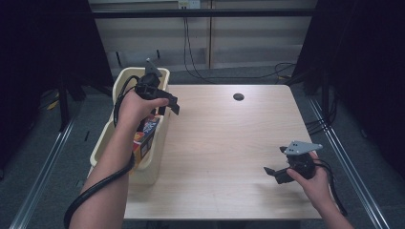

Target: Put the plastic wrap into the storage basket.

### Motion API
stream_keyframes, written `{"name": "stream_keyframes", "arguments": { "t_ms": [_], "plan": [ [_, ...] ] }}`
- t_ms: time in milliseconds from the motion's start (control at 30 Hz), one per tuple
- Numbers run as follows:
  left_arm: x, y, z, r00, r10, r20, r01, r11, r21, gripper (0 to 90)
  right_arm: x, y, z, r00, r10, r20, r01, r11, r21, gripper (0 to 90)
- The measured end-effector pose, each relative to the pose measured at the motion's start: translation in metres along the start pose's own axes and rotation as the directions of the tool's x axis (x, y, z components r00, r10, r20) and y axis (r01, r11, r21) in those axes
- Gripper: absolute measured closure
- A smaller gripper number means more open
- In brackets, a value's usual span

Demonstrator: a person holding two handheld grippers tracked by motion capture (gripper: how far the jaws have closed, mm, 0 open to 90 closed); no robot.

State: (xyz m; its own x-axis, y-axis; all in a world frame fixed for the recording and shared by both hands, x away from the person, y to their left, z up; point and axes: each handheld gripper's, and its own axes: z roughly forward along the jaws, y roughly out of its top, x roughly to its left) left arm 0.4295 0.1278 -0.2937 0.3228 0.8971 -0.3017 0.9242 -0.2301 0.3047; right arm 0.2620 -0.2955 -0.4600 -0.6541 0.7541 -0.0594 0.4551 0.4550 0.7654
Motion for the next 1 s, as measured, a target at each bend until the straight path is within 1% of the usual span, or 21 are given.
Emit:
{"name": "stream_keyframes", "arguments": {
  "t_ms": [133,167,200,267,400,500,533,600,633,667,700,733,767,900,933,1000],
  "plan": [
    [-0.009,0.001,0.005,0.9994,0.029,0.019,-0.029,0.9996,0.003,12.8,0.000,0.000,0.000,1.0000,0.000,-0.003,0.000,1.000,0.000,2.7],
    [-0.012,0.001,0.007,0.9993,0.034,0.012,-0.034,0.9994,0.001,12.7,0.000,0.000,0.000,1.0000,0.003,-0.003,-0.003,1.000,0.000,2.7],
    [-0.014,0.001,0.009,0.9990,0.043,0.014,-0.043,0.9991,-0.001,12.5,0.000,0.000,-0.001,1.0000,0.004,0.000,-0.004,1.000,0.000,2.7],
    [-0.017,0.001,0.012,0.9988,0.042,0.027,-0.042,0.9991,0.000,12.1,0.000,0.000,-0.001,1.0000,0.003,0.000,-0.003,1.000,-0.002,2.7],
    [-0.023,0.001,0.017,0.9968,0.071,0.037,-0.071,0.9975,-0.006,11.1,0.000,0.000,-0.001,1.0000,0.002,0.002,-0.002,1.000,-0.003,2.7],
    [-0.028,0.000,0.019,0.9957,0.080,0.047,-0.080,0.9968,-0.010,10.4,0.000,0.000,-0.001,1.0000,0.003,0.003,-0.003,1.000,-0.004,2.6],
    [-0.030,0.000,0.020,0.9950,0.084,0.054,-0.084,0.9965,-0.003,10.3,0.000,0.000,-0.001,1.0000,0.002,-0.002,-0.002,1.000,-0.001,2.7],
    [-0.032,-0.001,0.023,0.9931,0.103,0.055,-0.103,0.9947,-0.006,9.7,0.000,0.000,0.000,1.0000,-0.003,0.000,0.003,1.000,-0.003,2.6],
    [-0.034,-0.002,0.025,0.9923,0.108,0.061,-0.108,0.9942,-0.005,9.3,0.000,0.000,0.000,1.0000,-0.002,-0.001,0.002,1.000,-0.002,2.7],
    [-0.036,-0.002,0.026,0.9927,0.104,0.062,-0.103,0.9946,-0.011,9.0,0.001,0.000,0.000,1.0000,-0.002,0.000,0.002,1.000,-0.002,2.7],
    [-0.036,-0.002,0.028,0.9913,0.116,0.062,-0.116,0.9932,-0.004,8.9,0.001,0.000,0.000,1.0000,-0.002,0.000,0.002,1.000,-0.002,2.7],
    [-0.038,-0.003,0.030,0.9910,0.116,0.066,-0.116,0.9932,-0.007,8.9,0.001,0.000,0.000,1.0000,-0.001,-0.001,0.001,1.000,-0.002,2.7],
    [-0.039,-0.003,0.031,0.9898,0.125,0.068,-0.126,0.9921,-0.001,8.8,0.001,0.000,0.000,1.0000,-0.001,0.000,0.001,1.000,-0.001,2.7],
    [-0.044,-0.005,0.038,0.9872,0.139,0.078,-0.139,0.9902,-0.004,8.6,0.001,0.000,0.000,1.0000,-0.002,0.001,0.002,1.000,0.000,2.7],
    [-0.044,-0.006,0.040,0.9853,0.150,0.082,-0.151,0.9886,0.000,8.5,0.001,0.000,0.000,1.0000,-0.001,0.000,0.001,1.000,0.000,2.7],
    [-0.047,-0.007,0.044,0.9863,0.143,0.083,-0.143,0.9897,-0.007,8.3,0.001,0.000,0.001,1.0000,-0.004,0.000,0.004,1.000,0.001,2.7]
  ]
}}
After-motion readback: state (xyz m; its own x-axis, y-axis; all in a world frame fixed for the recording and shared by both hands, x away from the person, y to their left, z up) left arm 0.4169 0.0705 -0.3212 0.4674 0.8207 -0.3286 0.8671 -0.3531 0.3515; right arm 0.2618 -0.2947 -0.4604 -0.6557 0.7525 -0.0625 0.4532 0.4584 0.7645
